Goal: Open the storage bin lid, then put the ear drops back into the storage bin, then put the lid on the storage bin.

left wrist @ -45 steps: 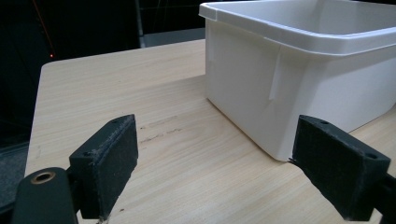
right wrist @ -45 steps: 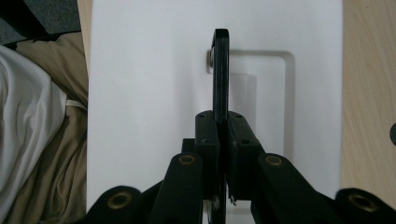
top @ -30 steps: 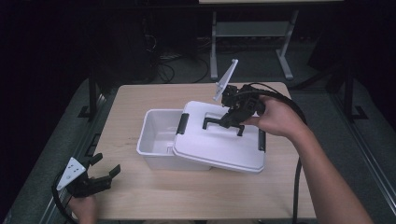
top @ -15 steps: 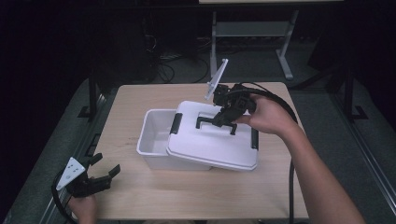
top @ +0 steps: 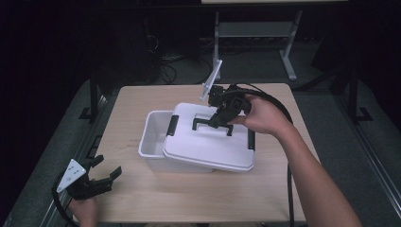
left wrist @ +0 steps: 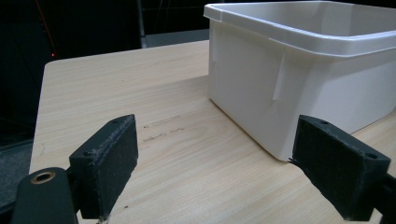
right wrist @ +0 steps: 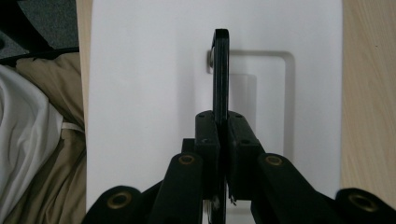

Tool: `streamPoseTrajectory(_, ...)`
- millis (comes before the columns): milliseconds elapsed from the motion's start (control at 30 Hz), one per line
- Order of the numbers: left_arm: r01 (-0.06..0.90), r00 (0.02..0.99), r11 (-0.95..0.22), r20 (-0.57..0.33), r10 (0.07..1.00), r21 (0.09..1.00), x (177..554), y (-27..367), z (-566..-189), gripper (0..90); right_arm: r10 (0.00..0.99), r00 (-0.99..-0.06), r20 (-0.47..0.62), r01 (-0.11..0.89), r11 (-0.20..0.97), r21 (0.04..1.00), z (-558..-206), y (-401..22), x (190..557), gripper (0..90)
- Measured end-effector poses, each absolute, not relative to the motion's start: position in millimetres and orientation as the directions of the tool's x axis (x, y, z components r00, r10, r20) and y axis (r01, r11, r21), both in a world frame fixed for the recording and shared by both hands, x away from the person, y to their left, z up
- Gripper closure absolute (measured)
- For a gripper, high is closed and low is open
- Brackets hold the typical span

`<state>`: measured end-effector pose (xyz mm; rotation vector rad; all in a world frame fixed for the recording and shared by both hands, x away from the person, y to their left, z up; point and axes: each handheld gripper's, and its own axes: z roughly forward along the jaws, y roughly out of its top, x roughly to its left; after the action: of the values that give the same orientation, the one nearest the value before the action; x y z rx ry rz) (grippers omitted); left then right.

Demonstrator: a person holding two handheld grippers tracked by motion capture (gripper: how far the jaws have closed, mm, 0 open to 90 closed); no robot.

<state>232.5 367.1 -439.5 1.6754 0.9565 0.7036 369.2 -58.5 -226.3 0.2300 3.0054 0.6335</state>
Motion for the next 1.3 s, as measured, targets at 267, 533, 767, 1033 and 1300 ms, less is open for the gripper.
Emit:
streamPoseTrajectory(267, 0.253, 0.509, -0.143, -0.006, 0.861, 0.957, 232.2, 367.4, -439.6, 13.4, 0.145, -0.989, -0.030, 0.121, 0.904, 0.409, -227.5, -50.3, 371.9, 84.4)
streamPoseTrajectory(533, 0.252, 0.512, -0.142, -0.007, 0.859, 0.957, 232.5, 368.0, -439.5, 13.4, 0.133, -0.991, -0.023, 0.113, 0.909, 0.402, -227.9, -37.4, 376.5, 84.4)
streamPoseTrajectory(767, 0.251, 0.512, -0.141, -0.008, 0.859, 0.958, 232.5, 368.6, -439.3, 13.4, 0.118, -0.993, -0.025, 0.099, 0.915, 0.391, -226.0, -26.0, 380.3, 84.4)
streamPoseTrajectory(1033, 0.251, 0.511, -0.139, -0.009, 0.860, 0.958, 232.5, 368.9, -439.2, 13.4, 0.101, -0.995, -0.025, 0.084, 0.920, 0.383, -225.2, -16.1, 383.0, 84.4)
streamPoseTrajectory(1300, 0.251, 0.510, -0.137, -0.011, 0.860, 0.958, 232.4, 369.0, -439.2, 13.4, 0.082, -0.996, -0.024, 0.066, 0.923, 0.379, -224.3, -5.8, 387.8, 84.4)
